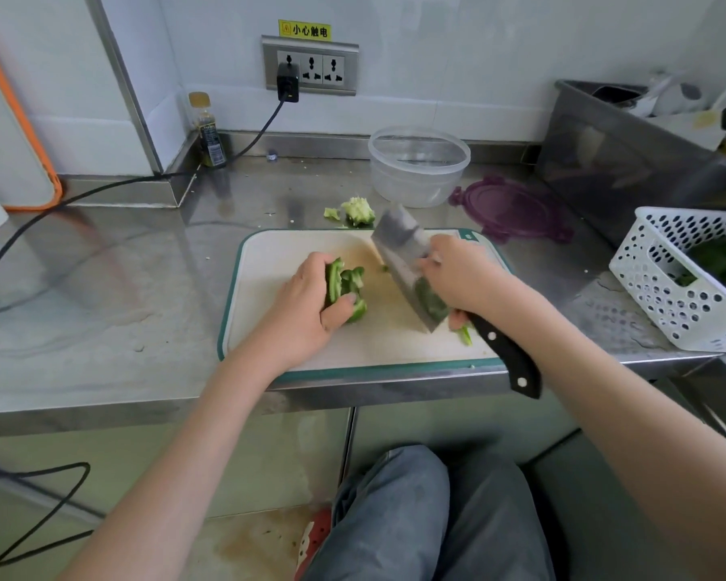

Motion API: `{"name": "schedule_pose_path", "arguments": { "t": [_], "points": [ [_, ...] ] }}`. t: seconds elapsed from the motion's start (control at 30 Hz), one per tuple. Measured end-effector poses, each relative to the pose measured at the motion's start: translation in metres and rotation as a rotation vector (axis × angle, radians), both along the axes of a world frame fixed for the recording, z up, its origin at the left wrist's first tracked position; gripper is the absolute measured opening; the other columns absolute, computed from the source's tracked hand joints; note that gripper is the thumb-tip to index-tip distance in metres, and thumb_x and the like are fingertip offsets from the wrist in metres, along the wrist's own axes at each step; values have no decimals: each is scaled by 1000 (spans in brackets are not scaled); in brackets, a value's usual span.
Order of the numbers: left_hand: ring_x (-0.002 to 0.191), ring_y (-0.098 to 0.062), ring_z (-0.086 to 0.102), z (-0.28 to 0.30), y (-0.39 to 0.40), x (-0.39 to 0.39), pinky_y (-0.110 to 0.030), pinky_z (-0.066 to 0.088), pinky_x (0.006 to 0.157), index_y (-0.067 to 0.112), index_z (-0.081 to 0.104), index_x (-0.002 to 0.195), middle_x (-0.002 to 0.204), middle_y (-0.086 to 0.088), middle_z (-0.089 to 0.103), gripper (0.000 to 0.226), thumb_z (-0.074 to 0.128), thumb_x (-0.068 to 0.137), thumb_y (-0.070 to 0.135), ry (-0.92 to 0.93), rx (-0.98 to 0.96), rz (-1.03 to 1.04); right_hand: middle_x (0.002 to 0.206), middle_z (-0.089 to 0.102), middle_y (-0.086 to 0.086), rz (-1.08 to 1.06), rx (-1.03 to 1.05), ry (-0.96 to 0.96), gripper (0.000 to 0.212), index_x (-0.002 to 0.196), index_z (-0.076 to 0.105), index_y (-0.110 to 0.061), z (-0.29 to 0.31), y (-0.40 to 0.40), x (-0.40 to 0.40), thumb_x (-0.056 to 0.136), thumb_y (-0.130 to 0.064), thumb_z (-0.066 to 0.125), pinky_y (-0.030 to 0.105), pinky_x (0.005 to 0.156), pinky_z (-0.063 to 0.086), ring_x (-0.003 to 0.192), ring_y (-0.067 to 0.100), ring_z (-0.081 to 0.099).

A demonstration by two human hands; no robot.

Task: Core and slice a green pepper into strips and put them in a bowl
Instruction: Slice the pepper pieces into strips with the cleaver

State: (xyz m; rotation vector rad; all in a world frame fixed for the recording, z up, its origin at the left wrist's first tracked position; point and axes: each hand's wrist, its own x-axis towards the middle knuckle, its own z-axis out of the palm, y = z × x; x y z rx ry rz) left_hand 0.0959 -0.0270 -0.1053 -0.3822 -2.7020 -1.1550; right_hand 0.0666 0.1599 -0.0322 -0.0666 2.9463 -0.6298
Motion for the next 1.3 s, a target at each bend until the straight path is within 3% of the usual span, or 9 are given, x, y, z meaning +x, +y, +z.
{"name": "schedule_pose_path", "arguments": {
  "t": [0.1, 0.23, 0.33, 0.53, 0.73, 0.87, 1.1, 1.2, 1.3],
  "points": [
    [96, -21, 53, 1, 0, 0, -31, 43, 85, 17, 36, 128, 116, -3, 48, 43, 56, 91, 26, 2, 94, -17, 92, 60, 14, -35, -46, 66, 19, 99, 45, -7, 5, 11, -2, 100, -25, 40, 25, 40, 50, 48, 22, 61],
    [89, -4, 54, 3, -1, 0, -7, 38, 76, 36, 42, 121, 112, 0, 51, 44, 65, 86, 24, 79, 133, -35, 103, 50, 14, -25, -266, 40, 29, 124, 43, -5, 18, -4, 10, 101, -23, 40, 16, 25, 33, 26, 14, 51],
    [92, 8, 46, 4, -1, 0, 3, 31, 76, 28, 47, 121, 115, -3, 45, 37, 62, 87, 29, 77, 131, -24, 105, 51, 16, 6, -312, 3, 28, 124, 44, -6, 22, -18, 17, 101, -22, 39, 15, 25, 32, 21, 14, 49],
    [97, -10, 47, 2, 1, 3, -24, 36, 92, 18, 35, 130, 117, -3, 37, 37, 44, 96, 29, 2, 144, -81, 92, 56, 18, -44, -327, -91, 35, 133, 36, -9, 17, -28, 21, 102, -23, 37, 17, 26, 36, 21, 14, 48],
    [92, -7, 48, -2, 0, 1, -19, 33, 88, 18, 33, 132, 118, 2, 33, 40, 48, 95, 24, 7, 119, -102, 73, 52, 14, 56, -159, -146, 30, 131, 37, -7, 18, -30, 21, 103, -17, 32, 34, 53, 54, 44, 22, 53],
    [93, -9, 48, -3, -1, -1, -23, 36, 90, 17, 34, 133, 120, 1, 34, 42, 49, 94, 25, 9, 115, -103, 64, 50, 4, 50, -204, 64, 30, 117, 51, 0, 6, -27, 18, 99, -21, 37, 13, 27, 38, 46, 15, 51],
    [93, -12, 49, 0, 2, 0, -25, 39, 87, 18, 33, 130, 120, 0, 35, 43, 51, 93, 32, 4, 109, -101, 65, 46, 2, 68, -139, 115, 18, 105, 48, -7, 0, -29, 13, 98, -19, 37, 10, 28, 35, 50, 15, 48],
    [91, -13, 50, 0, 2, 1, -22, 39, 82, 18, 33, 128, 118, 0, 35, 42, 50, 93, 33, 0, 98, -86, 66, 52, 7, 41, -60, 15, 12, 99, 41, -8, 2, -39, 13, 94, -10, 52, 27, 47, 56, 57, 28, 62],
    [86, -11, 50, 0, 2, 0, -12, 37, 74, 17, 34, 127, 117, 0, 34, 41, 51, 93, 31, 10, 79, -62, 71, 52, 9, 30, -24, 26, 16, 99, 40, -9, -5, -48, 15, 91, -2, 53, 44, 54, 57, 68, 37, 67]
  ]
}}
